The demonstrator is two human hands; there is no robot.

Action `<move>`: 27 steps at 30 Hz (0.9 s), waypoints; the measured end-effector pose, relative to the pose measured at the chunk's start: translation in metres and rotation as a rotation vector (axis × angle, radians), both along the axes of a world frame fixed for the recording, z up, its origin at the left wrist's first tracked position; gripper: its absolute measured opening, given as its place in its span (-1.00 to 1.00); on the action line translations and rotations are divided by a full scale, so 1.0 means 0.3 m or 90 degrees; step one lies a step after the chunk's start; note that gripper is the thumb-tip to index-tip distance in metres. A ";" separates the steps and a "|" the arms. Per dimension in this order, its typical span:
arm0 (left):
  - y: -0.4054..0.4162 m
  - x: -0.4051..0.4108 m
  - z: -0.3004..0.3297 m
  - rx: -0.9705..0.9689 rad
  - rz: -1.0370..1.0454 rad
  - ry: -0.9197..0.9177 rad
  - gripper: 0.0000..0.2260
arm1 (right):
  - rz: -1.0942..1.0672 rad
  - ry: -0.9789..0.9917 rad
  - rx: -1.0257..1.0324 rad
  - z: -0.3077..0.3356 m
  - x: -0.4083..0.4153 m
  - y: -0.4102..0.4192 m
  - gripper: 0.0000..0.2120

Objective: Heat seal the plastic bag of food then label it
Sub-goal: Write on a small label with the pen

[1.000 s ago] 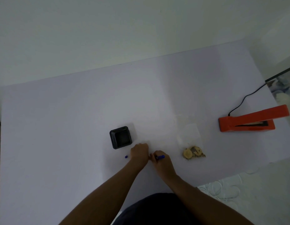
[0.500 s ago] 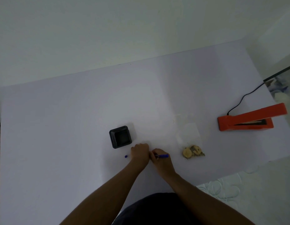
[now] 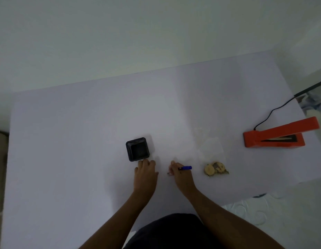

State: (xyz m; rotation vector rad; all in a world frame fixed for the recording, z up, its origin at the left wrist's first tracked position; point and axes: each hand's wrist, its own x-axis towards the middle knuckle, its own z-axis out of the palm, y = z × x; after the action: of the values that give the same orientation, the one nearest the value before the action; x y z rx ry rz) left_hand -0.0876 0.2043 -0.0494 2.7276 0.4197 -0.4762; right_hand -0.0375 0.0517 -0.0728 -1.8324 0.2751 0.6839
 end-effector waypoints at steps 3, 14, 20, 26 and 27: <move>0.051 -0.038 -0.003 0.002 0.024 0.051 -0.57 | -0.043 0.038 0.015 0.022 -0.007 0.016 -0.60; 0.120 -0.034 0.048 -0.190 0.204 -0.011 -0.86 | -0.022 -0.056 0.061 0.202 0.034 0.094 -0.71; 0.148 0.003 0.437 -0.532 0.391 -0.232 -0.87 | 0.029 -0.093 0.235 0.548 0.088 0.181 -0.55; 0.180 0.005 0.766 -0.728 0.473 -0.379 -0.83 | 0.015 -0.216 0.284 0.871 0.130 0.251 -0.42; 0.187 0.007 0.797 -0.739 0.478 -0.391 -0.83 | 0.019 -0.241 0.292 0.911 0.134 0.257 -0.44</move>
State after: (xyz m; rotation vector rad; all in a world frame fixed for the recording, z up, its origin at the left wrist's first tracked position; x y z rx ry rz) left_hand -0.0854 0.2605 0.1897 1.3336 0.6581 0.2769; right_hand 0.0025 0.1288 0.2005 -1.4847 -0.1501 0.3674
